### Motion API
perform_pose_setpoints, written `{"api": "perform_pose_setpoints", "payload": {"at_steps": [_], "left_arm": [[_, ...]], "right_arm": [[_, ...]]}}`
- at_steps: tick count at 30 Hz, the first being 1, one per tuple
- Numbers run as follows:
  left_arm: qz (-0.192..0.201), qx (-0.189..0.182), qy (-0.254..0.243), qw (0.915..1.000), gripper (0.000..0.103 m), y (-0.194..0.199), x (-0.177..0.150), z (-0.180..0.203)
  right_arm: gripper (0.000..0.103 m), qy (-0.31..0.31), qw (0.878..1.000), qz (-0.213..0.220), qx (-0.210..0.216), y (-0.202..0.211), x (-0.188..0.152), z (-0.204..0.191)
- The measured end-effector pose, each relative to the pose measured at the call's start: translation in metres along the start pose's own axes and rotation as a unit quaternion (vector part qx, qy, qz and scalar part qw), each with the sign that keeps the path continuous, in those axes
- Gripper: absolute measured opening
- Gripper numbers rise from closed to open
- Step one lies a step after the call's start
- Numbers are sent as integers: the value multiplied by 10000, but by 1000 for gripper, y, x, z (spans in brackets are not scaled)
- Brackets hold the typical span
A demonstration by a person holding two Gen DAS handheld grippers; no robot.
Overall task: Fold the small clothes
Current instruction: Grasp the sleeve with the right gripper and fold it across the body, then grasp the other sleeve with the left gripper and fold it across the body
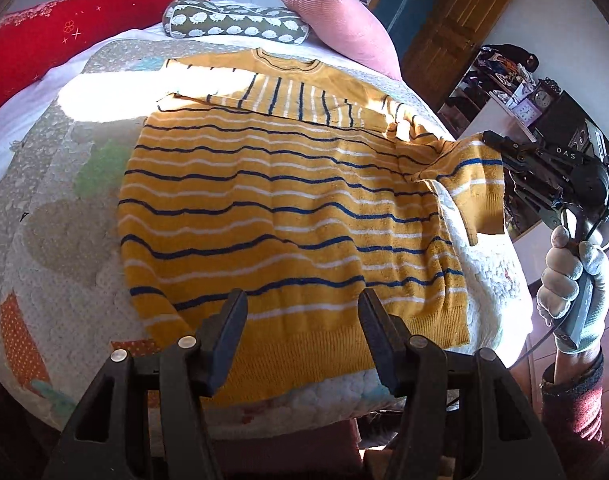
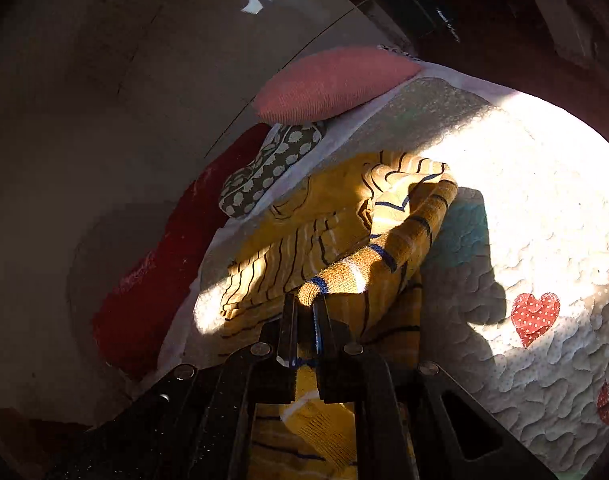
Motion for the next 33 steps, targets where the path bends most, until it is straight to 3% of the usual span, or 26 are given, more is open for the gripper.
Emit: {"api": "perform_pose_setpoints", "payload": {"at_steps": [7, 11, 13, 15, 17, 22, 24, 26, 33], "left_arm": [[112, 125, 259, 9995, 57, 7, 2, -27], [98, 206, 227, 9995, 57, 4, 5, -30], [88, 250, 121, 9996, 60, 2, 9, -28], [78, 308, -11, 9995, 63, -2, 12, -24], [21, 314, -127, 9994, 63, -9, 17, -20], [-41, 251, -445, 9987, 64, -30, 36, 4], [22, 286, -709, 9971, 73, -39, 48, 16], [63, 429, -945, 9946, 74, -49, 62, 24], [12, 882, -859, 9924, 76, -85, 113, -3]], "right_arm": [[10, 615, 9914, -1150, -43, -103, -41, -46], [14, 341, 9845, -1671, 416, -137, -53, -48], [21, 79, 9848, -1593, 685, -132, -50, -44], [39, -82, 9866, -1386, 856, -117, -43, -36], [48, -199, 9897, -1164, 810, -98, -37, -21], [49, -380, 9945, -922, 330, -65, -31, 26], [49, -479, 9948, -876, 176, -57, -30, 43], [49, -598, 9946, -837, 128, -50, -31, 56], [49, -492, 9957, -782, -4, -37, -36, 69]]}}
Point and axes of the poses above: each gripper's, at about its wrist camera, not at the fingertips, and y roughly against the way its jaws point, z to its right, x to its top, the point moved 7 cm from there along -y, roughly the way its jaws point, and after that the axes turned 3 degrees about -z, right-handed, at the moved point
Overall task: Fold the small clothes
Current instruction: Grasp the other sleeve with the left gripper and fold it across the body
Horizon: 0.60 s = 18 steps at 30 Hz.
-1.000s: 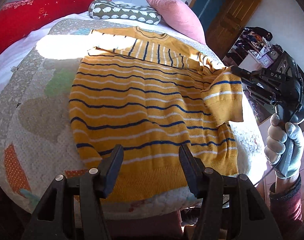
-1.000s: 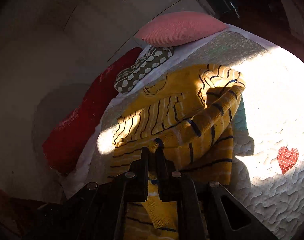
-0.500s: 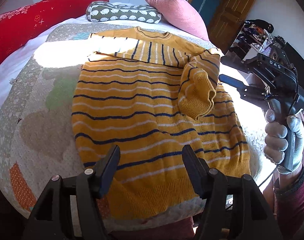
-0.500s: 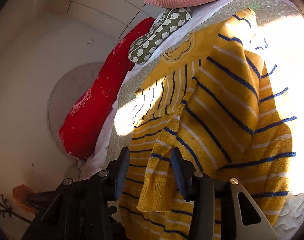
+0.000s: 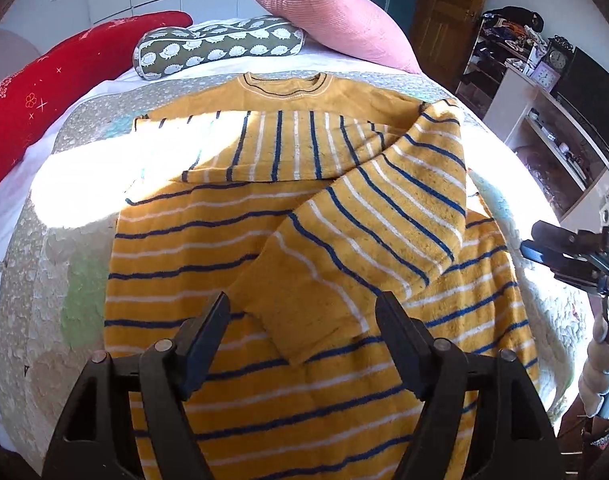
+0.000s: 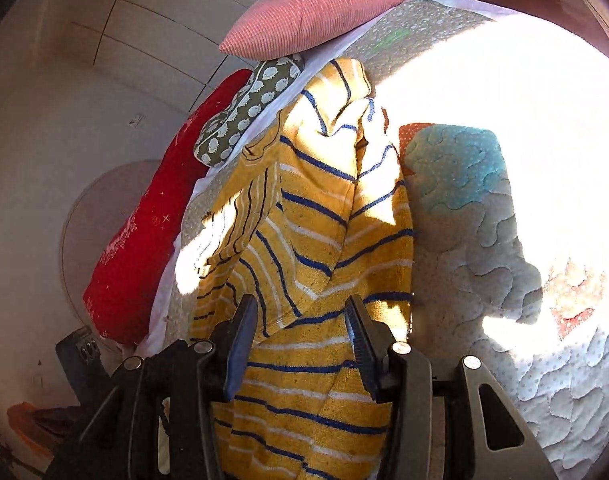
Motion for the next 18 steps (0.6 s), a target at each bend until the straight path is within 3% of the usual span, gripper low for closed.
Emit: {"api": "perform_pose_setpoints", "payload": {"at_steps": [3, 5, 7, 9, 14, 18], "left_arm": [[-328, 274, -139, 9990, 76, -31, 10, -13], [-613, 124, -115, 9980, 76, -49, 8, -14], [-853, -64, -136, 9962, 55, -58, 3, -9], [-771, -14, -209, 9968, 10, -53, 3, -6], [-508, -425, 101, 9978, 8, -19, 33, -20], [-158, -171, 225, 9995, 8, 5, 94, -61]], "right_arm": [[49, -27, 10000, 11, 2, -1, -6, 4], [49, -60, 10000, 6, 10, -2, -10, 6], [49, -57, 10000, -28, -12, -4, -15, 8], [49, -34, 9999, -60, -94, -7, -18, 8], [49, 64, 9997, -69, -244, -8, -16, 4], [49, 158, 9994, -62, -286, -12, -9, -4]]}}
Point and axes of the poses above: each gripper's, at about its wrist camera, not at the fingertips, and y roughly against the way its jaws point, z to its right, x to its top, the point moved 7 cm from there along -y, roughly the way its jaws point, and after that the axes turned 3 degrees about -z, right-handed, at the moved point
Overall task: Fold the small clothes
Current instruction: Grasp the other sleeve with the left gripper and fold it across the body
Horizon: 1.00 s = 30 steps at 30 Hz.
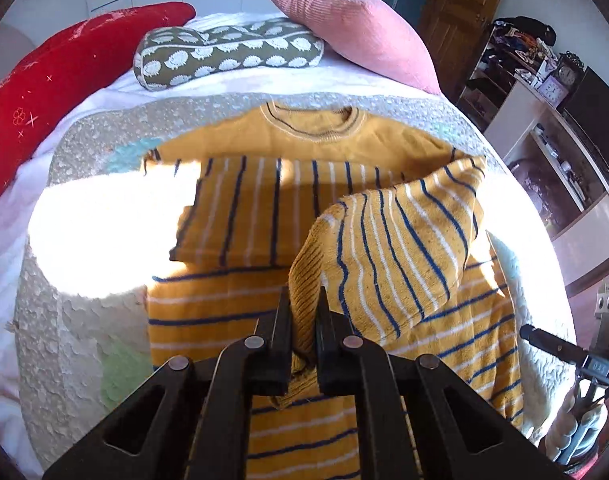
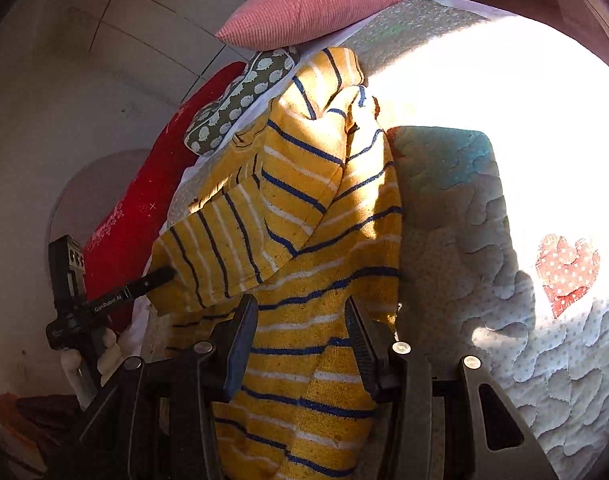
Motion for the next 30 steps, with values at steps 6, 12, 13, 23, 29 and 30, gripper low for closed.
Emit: {"api": "perform_pose_setpoints", "payload": {"at_steps": [6, 12, 13, 23, 29, 30], "left_arm": [[-203, 750, 326, 9964, 9, -26, 61, -84], [-761, 1074, 709, 9888, 10, -96, 41, -134], [-752, 1069, 708, 9889, 10, -100, 37, -135], [-343, 601, 1135, 9911, 24, -86, 34, -141], [29, 413, 1252, 9913, 37, -44, 24, -147], [53, 446, 1264, 9910, 37, -39, 20, -150]], "right_arm": [[49, 203, 9994, -165, -211, -29, 12, -8], [49, 246, 9966, 429, -664, -37, 71, -4], [49, 246, 9955, 531, -747, -39, 83, -4], [49, 871, 9706, 620, -2158, -107, 182, -14], [49, 1307, 9698, 122, -2057, -138, 179, -21], [46, 1418, 9595, -64, -2432, -147, 177, -13]]}}
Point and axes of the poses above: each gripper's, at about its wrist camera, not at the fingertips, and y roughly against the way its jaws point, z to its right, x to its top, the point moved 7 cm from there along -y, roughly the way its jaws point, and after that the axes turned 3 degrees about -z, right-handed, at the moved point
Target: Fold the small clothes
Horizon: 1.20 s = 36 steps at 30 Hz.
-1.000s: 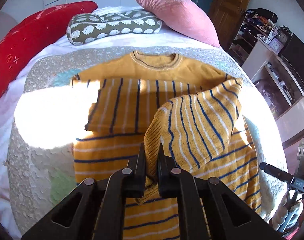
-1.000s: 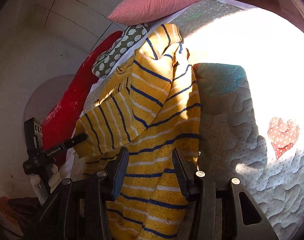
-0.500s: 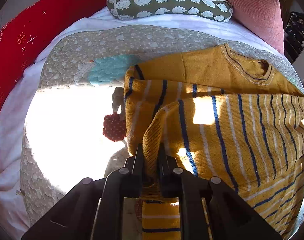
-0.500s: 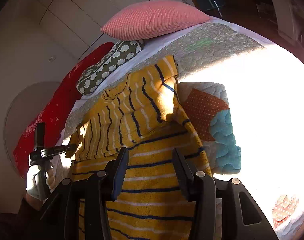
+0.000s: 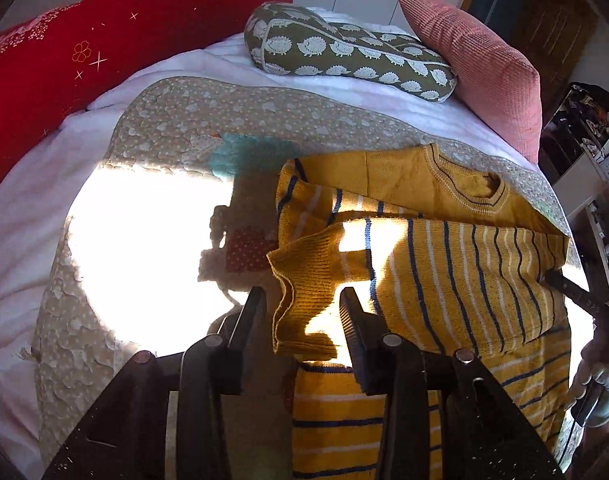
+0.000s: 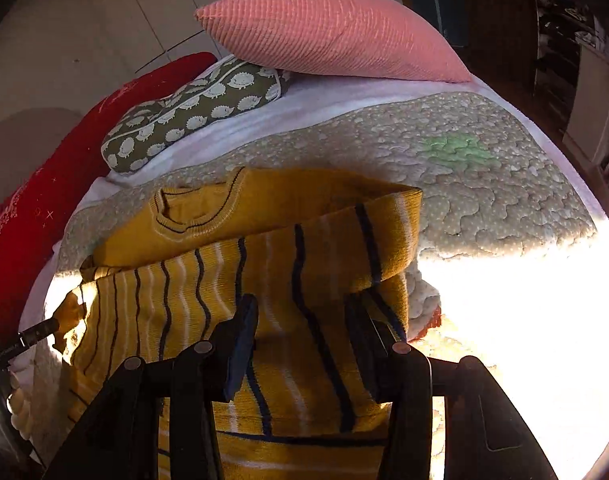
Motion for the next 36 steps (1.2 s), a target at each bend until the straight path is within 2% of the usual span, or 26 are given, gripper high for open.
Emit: {"api": "perform_pose_setpoints", "payload": {"at_steps": [1, 2, 4, 5, 6, 8, 11, 16, 18, 21, 25, 30, 33, 36], "left_arm": [[15, 9, 19, 10000, 37, 3, -3, -3], [6, 2, 46, 10000, 37, 7, -7, -6], [-38, -29, 94, 9999, 37, 13, -19, -10], [-71, -37, 101, 9999, 37, 13, -23, -12], [-99, -37, 104, 9999, 37, 14, -29, -13], [-145, -68, 96, 9998, 38, 19, -43, -15], [-224, -166, 112, 9995, 46, 26, -68, -15], [-492, -503, 256, 9972, 46, 34, -125, -6], [-636, -585, 243, 9960, 46, 34, -147, 4], [-861, -544, 186, 9946, 46, 33, -182, 18], [-607, -265, -156, 9977, 46, 52, -221, 28], [-351, -218, -111, 9991, 46, 77, -248, 31], [-372, -288, 28, 9989, 46, 87, -265, 31], [-446, -350, 221, 9981, 46, 91, -284, 29]], "right_arm": [[45, 69, 9987, -249, -431, -12, -4, 11], [42, -5, 9974, -356, -620, -18, -4, 23], [42, -431, 9958, -206, -782, -14, 6, 48], [43, -648, 9908, -187, -1173, -11, 9, 64], [55, -849, 9888, -187, -1217, -9, 9, 73], [58, -1087, 9908, -138, -792, 0, 5, 76], [58, -973, 9944, 78, -402, 31, -20, 64], [59, -868, 9959, -72, 262, 70, -105, 45], [59, -698, 9972, -191, 203, 76, -142, 42], [59, -480, 9988, -109, -26, 94, -193, 41], [59, -476, 9988, -110, 27, 122, -250, 39], [60, -653, 9977, 72, 184, 151, -296, 39], [60, -1010, 9938, 189, 428, 162, -312, 41], [61, -1055, 9927, 277, 506, 169, -327, 36]]}}
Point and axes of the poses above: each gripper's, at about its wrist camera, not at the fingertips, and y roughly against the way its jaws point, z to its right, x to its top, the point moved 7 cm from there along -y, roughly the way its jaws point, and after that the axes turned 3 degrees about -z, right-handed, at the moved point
